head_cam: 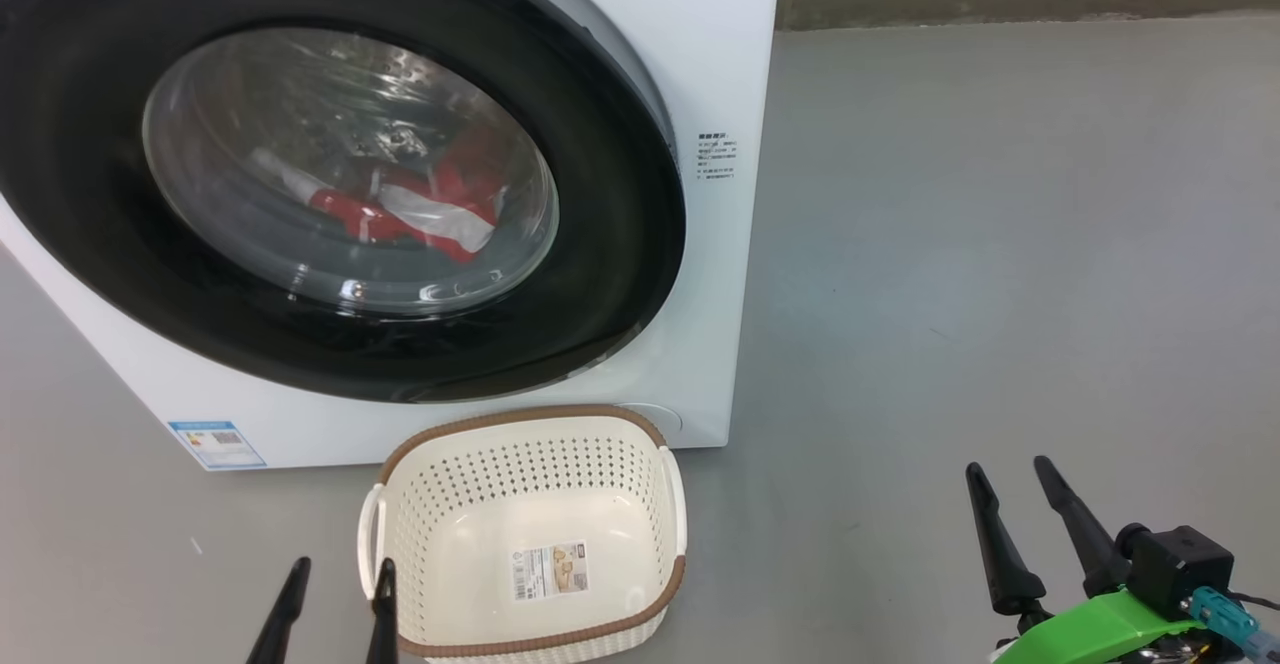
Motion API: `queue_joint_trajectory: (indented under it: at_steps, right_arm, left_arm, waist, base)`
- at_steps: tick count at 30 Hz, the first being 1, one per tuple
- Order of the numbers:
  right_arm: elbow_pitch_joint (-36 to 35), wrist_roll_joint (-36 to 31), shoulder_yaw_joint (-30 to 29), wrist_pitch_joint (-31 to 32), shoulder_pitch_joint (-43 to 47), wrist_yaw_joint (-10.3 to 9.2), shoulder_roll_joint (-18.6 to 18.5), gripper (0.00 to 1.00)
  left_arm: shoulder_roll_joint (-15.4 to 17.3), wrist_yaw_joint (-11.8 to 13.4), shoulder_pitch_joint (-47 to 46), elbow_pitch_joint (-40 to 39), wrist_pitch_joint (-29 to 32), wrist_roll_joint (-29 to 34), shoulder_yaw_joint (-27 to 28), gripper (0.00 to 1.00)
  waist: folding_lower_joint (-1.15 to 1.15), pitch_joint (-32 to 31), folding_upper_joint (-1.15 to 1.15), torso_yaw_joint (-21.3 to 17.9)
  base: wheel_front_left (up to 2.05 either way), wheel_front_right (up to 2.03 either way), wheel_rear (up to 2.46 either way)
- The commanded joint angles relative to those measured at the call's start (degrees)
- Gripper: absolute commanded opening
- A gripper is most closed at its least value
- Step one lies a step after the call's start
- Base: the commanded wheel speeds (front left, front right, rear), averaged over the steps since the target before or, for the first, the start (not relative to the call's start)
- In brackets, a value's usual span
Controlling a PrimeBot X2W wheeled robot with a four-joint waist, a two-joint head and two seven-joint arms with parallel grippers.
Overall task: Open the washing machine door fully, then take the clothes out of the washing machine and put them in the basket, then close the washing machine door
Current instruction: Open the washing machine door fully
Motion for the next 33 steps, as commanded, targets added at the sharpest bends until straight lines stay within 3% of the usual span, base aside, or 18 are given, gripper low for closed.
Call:
queue_joint_trajectory:
  at_steps: [1, 2, 9, 22, 33]
  right_arm:
    - [-1.74, 0.53, 1.73, -0.61, -1.46, 0.03, -0.56, 0.2]
    - [-1.96, 1.05, 2.2, -0.61, -1.81, 0.03, -0.59, 0.0]
    - [-3.76, 5.43, 4.01, -0.61, -7.59, 0.03, -0.26, 0.0]
    - [-3.89, 9.71, 5.24, -0.61, -26.14, 0.03, 0.02, 0.0]
    - [-1.17, 11.67, 5.49, -0.61, -38.32, 0.03, -3.15, 0.0]
  left_arm:
    - [0.57, 0.06, -1.56, -1.11, -0.7, -0.79, 1.45, 1.0]
    - [0.57, 0.1, -1.61, -1.1, -0.7, -0.85, 1.22, 1.0]
    - [0.57, 0.45, -2.59, -1.01, -0.7, -1.63, -0.17, 1.0]
    - [0.57, 0.7, -7.05, -0.45, -0.7, -3.2, -3.46, 1.0]
    - [0.57, 0.76, -9.83, 0.39, -0.7, -4.44, -5.66, 1.0]
  waist:
    - [0.0, 0.02, 0.0, 0.12]
    - [0.0, 0.08, 0.0, 0.22]
    - [0.0, 1.21, 0.0, 1.34]
    - [0.0, 5.99, 0.0, 6.26]
    - [0.0, 9.59, 0.0, 10.05]
  base:
    - [0.0, 0.0, 0.0]
    - [0.0, 0.0, 0.0]
    - [0.0, 0.0, 0.0]
    - [0.0, 0.0, 0.0]
    - [0.0, 0.0, 0.0]
